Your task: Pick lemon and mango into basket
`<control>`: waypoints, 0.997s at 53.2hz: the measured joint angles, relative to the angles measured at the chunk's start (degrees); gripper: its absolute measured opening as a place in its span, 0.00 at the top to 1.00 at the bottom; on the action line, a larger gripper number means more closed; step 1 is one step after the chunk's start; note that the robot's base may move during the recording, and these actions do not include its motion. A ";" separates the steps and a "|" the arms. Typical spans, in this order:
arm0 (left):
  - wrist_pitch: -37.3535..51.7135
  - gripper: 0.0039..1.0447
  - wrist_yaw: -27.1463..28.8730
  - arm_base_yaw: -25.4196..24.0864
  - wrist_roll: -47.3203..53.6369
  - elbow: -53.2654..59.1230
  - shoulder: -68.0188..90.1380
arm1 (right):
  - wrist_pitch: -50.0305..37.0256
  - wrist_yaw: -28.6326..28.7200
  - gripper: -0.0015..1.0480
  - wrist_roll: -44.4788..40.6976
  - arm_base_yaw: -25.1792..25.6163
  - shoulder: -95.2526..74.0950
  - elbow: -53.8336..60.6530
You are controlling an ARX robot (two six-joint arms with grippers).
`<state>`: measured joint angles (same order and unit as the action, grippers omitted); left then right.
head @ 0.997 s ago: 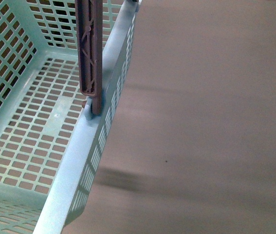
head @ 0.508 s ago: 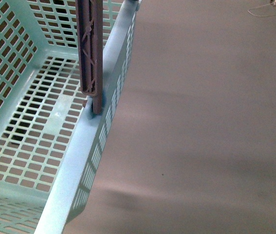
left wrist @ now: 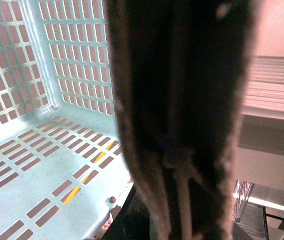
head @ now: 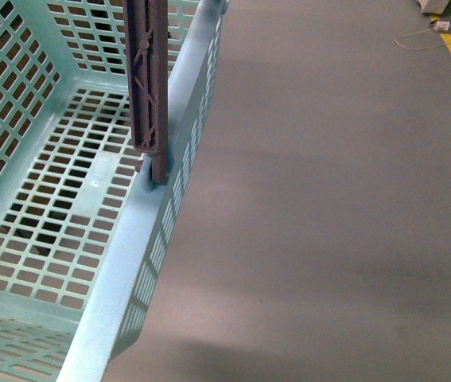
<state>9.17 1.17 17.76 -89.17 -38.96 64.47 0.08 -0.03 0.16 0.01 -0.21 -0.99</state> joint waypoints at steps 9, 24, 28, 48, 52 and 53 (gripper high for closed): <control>0.00 0.95 0.00 0.00 0.00 -0.02 0.00 | 0.00 0.02 0.08 0.00 0.00 0.00 0.00; 0.00 0.95 0.00 0.00 -0.02 -0.02 0.00 | 0.00 0.02 0.08 0.00 -0.02 0.00 0.00; 0.00 0.95 0.00 0.00 0.00 -0.02 0.00 | 0.00 0.00 0.08 0.02 0.00 0.00 0.00; 0.00 0.95 0.07 0.00 0.00 -0.44 -0.09 | -0.02 0.02 0.08 0.00 0.00 0.00 0.00; 0.00 0.95 0.00 0.00 -0.02 -0.44 -0.09 | 0.00 0.02 0.08 0.00 0.00 0.00 0.00; 0.00 0.95 0.00 0.00 0.00 -0.44 -0.09 | 0.00 0.00 0.08 0.00 0.00 0.00 0.00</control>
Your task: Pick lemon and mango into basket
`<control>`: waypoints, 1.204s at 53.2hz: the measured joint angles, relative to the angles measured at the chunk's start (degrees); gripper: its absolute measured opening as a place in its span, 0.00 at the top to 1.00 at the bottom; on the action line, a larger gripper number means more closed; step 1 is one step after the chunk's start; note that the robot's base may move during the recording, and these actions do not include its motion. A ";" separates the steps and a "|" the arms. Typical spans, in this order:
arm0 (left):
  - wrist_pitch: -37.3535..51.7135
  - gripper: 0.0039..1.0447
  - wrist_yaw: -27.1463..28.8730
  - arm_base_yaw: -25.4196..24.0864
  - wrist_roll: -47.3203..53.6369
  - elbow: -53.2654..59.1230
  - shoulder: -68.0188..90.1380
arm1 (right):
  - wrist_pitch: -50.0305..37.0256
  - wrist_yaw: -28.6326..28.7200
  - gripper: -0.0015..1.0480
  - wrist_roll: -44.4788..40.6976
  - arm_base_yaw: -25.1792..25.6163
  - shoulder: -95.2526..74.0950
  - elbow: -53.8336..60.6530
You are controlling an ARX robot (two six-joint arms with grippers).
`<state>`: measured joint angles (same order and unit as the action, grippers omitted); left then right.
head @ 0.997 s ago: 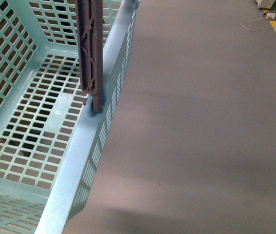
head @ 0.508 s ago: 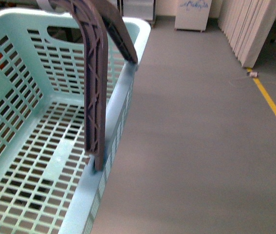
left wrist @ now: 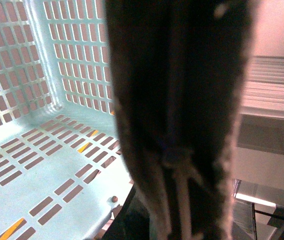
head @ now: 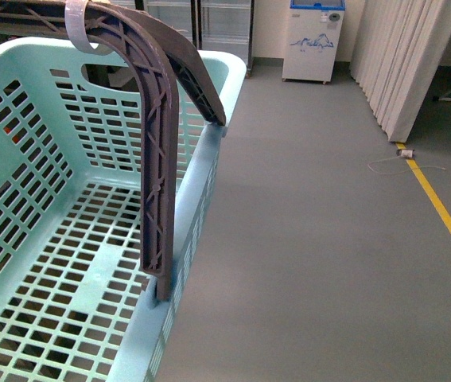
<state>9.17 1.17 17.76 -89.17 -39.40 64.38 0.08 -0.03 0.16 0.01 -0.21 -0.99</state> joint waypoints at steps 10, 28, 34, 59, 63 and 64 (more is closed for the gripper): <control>0.00 0.95 0.00 0.00 -0.04 0.00 0.00 | 0.00 -0.09 0.08 0.00 -0.02 0.00 0.00; -0.02 0.95 -0.02 0.17 -0.17 -0.07 -0.15 | 0.00 -0.17 0.08 0.00 -0.04 0.04 0.00; -0.11 0.95 0.00 0.07 0.00 -0.11 -0.17 | 0.00 -0.15 0.08 0.00 -0.04 0.09 0.00; -0.24 0.95 -0.04 0.00 0.02 -0.11 -0.28 | 0.02 -0.02 0.08 0.00 -0.04 0.04 0.00; -0.24 0.95 -0.04 0.00 0.00 -0.11 -0.28 | 0.02 0.02 0.08 0.00 -0.04 0.04 0.00; -0.24 0.95 -0.07 0.02 0.04 -0.13 -0.28 | -0.02 0.02 0.08 -0.02 -0.04 0.04 0.00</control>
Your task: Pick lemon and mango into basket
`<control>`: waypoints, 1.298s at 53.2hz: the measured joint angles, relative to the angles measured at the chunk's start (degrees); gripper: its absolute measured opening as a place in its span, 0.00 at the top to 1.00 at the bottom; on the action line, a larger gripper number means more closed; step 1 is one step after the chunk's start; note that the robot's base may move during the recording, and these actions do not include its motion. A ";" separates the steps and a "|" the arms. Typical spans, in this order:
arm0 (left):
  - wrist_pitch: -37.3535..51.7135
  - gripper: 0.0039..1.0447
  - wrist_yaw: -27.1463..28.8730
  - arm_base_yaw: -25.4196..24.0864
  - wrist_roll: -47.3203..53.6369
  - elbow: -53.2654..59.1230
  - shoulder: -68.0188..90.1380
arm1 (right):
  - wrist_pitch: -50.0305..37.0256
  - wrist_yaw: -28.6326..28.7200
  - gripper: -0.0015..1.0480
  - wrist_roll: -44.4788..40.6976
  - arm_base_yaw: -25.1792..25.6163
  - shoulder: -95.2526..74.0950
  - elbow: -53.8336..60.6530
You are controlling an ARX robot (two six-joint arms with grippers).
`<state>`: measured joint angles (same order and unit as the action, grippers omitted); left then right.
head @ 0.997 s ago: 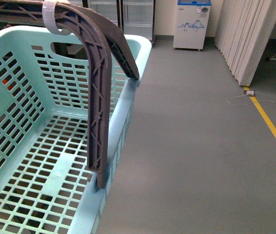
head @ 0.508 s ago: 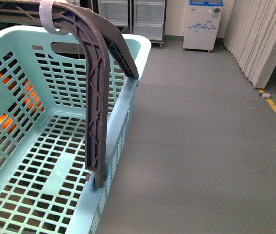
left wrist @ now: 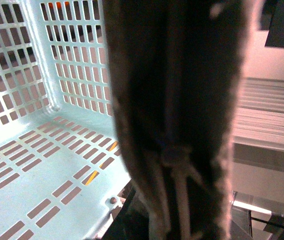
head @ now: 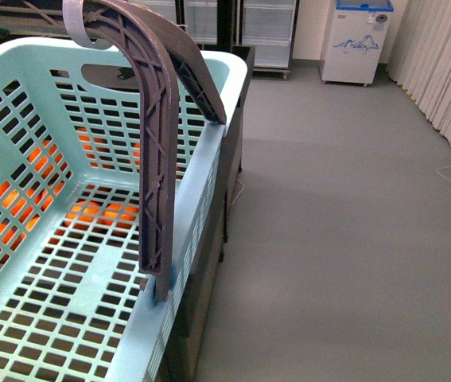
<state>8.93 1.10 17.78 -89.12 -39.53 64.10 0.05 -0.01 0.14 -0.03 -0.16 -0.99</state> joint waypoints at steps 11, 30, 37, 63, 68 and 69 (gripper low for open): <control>0.00 0.95 -0.04 -0.04 0.00 0.02 0.00 | 0.02 0.00 0.08 0.00 0.02 0.02 0.00; 0.00 0.95 -0.04 -0.04 -0.02 0.02 -0.02 | 0.02 0.09 0.08 0.02 0.00 0.02 0.00; -0.02 0.95 0.07 -0.07 0.00 0.02 -0.02 | 0.02 -0.04 0.08 0.00 0.00 -0.02 0.00; -0.04 0.95 0.11 -0.07 0.00 0.02 -0.02 | 0.02 -0.11 0.08 0.04 -0.02 0.02 0.00; -0.04 0.95 0.02 -0.07 -0.02 0.02 -0.02 | 0.02 -0.09 0.08 0.02 -0.02 0.00 0.00; -0.04 0.95 0.00 -0.07 -0.02 0.02 -0.02 | 0.04 0.07 0.08 0.02 0.00 0.00 0.00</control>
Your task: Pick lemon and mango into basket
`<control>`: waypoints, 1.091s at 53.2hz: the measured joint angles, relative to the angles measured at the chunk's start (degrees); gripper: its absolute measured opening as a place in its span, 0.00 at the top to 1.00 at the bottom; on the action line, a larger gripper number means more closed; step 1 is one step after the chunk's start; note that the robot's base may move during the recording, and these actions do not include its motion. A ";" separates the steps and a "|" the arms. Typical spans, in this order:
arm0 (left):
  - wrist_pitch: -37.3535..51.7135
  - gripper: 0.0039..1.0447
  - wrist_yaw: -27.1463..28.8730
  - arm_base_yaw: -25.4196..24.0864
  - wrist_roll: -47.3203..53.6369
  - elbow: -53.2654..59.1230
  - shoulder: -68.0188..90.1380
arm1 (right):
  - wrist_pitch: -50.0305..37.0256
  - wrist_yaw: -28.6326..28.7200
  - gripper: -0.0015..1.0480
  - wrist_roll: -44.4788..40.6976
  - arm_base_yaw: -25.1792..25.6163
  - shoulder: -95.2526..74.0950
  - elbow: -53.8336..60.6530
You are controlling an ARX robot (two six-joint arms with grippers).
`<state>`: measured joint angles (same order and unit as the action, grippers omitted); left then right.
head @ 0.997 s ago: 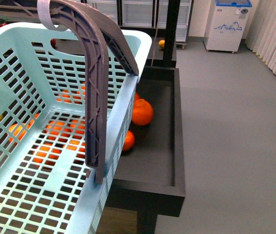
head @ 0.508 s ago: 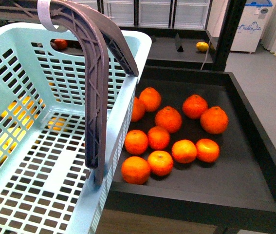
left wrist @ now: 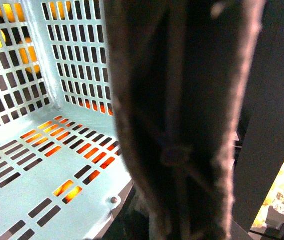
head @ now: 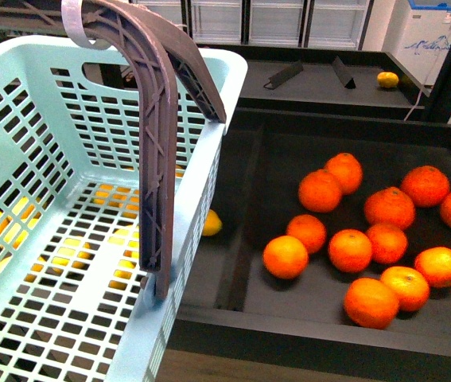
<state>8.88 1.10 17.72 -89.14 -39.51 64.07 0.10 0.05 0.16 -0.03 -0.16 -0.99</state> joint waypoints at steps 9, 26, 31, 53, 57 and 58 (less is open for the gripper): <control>0.00 0.95 0.09 0.00 0.04 0.00 0.00 | 0.00 -0.02 0.08 0.00 0.00 0.00 0.00; 0.00 0.95 0.02 0.00 -0.02 0.00 0.00 | -0.02 -0.13 0.08 0.00 0.00 -0.02 0.00; 0.00 0.95 0.00 0.00 -0.02 0.00 0.00 | -0.02 -0.09 0.08 0.00 0.00 -0.02 0.00; 0.00 0.95 0.07 0.00 0.02 -0.02 0.00 | -0.04 -0.11 0.08 0.00 0.00 -0.02 0.00; 0.00 0.95 0.11 0.00 0.02 -0.02 0.00 | -0.02 -0.09 0.08 0.00 0.00 -0.07 0.00; 0.00 0.95 0.09 0.00 0.02 -0.02 0.00 | -0.02 -0.09 0.08 0.00 0.00 0.02 0.00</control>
<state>8.88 1.19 17.72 -89.12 -39.53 64.07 0.08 -0.03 0.16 -0.03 -0.14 -0.99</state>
